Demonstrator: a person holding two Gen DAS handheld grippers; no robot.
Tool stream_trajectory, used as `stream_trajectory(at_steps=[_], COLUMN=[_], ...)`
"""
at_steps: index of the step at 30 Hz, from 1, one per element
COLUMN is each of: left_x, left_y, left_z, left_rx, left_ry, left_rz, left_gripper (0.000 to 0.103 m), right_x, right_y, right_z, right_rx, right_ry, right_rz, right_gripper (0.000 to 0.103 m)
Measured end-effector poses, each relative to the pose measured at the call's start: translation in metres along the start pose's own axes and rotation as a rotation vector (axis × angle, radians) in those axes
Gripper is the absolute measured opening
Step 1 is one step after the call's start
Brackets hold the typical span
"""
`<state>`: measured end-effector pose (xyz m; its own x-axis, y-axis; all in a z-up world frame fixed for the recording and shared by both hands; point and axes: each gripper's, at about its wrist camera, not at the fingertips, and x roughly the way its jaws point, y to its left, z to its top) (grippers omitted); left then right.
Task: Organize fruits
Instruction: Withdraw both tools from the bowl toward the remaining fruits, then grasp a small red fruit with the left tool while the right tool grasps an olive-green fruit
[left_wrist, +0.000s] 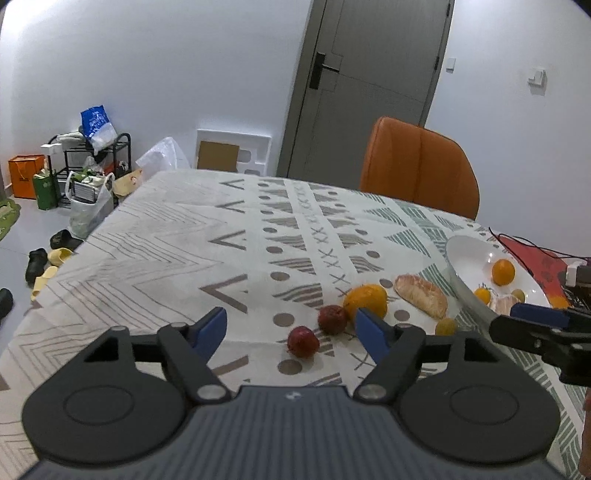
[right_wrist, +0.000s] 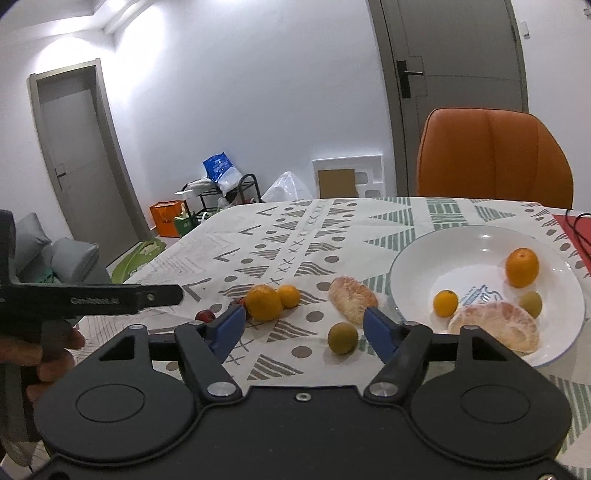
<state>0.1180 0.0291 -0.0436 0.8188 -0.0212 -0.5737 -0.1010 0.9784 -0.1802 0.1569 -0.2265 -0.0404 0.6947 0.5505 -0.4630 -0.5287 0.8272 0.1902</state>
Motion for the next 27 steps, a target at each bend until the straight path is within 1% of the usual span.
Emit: stream_trajectory(at_steps=[2, 6, 12, 14, 15, 18, 20, 22, 23, 25, 26, 27], left_x=[0.006, 0.019, 0.028, 0.032, 0.033, 0.037, 0.040, 0.042, 0.043, 0.044, 0.044, 0.044], left_y=[-0.001, 0.000, 0.001, 0.001, 0.000, 0.000, -0.001, -0.001, -0.002, -0.002, -0.002, -0.001], left_z=[-0.003, -0.007, -0.009, -0.009, -0.010, -0.011, -0.011, -0.010, -0.010, -0.010, -0.010, -0.010], left_rx=[0.000, -0.005, -0.006, -0.007, -0.005, -0.003, -0.002, 0.001, 0.003, 0.007, 0.006, 0.003], left_ry=[0.013, 0.042, 0.051, 0.059, 0.064, 0.064, 0.063, 0.059, 0.059, 0.059, 0.058, 0.058], left_rz=[-0.009, 0.000, 0.004, 0.005, 0.003, 0.006, 0.007, 0.006, 0.003, 0.007, 0.006, 0.002], left_gripper=[0.071, 0.066, 0.061, 0.058, 0.056, 0.054, 0.050, 0.043, 0.040, 0.027, 0.023, 0.022], right_x=[0.005, 0.012, 0.020, 0.023, 0.025, 0.032, 0.036, 0.039, 0.040, 0.044, 0.046, 0.048], right_y=[0.001, 0.000, -0.007, -0.009, -0.011, -0.013, -0.014, -0.015, -0.015, -0.015, -0.015, -0.015], right_z=[0.000, -0.002, -0.006, -0.007, -0.008, -0.011, -0.013, -0.014, -0.014, -0.014, -0.014, -0.014], right_rx=[-0.004, -0.014, -0.016, -0.013, -0.009, -0.002, 0.000, 0.001, -0.001, -0.006, -0.009, -0.011], right_ry=[0.009, 0.025, 0.043, 0.047, 0.051, 0.071, 0.080, 0.086, 0.090, 0.097, 0.100, 0.103], right_rz=[-0.008, -0.024, -0.039, -0.045, -0.049, -0.058, -0.062, -0.064, -0.064, -0.069, -0.072, -0.074], right_gripper=[0.069, 0.069, 0.067, 0.066, 0.065, 0.060, 0.060, 0.058, 0.055, 0.052, 0.051, 0.051])
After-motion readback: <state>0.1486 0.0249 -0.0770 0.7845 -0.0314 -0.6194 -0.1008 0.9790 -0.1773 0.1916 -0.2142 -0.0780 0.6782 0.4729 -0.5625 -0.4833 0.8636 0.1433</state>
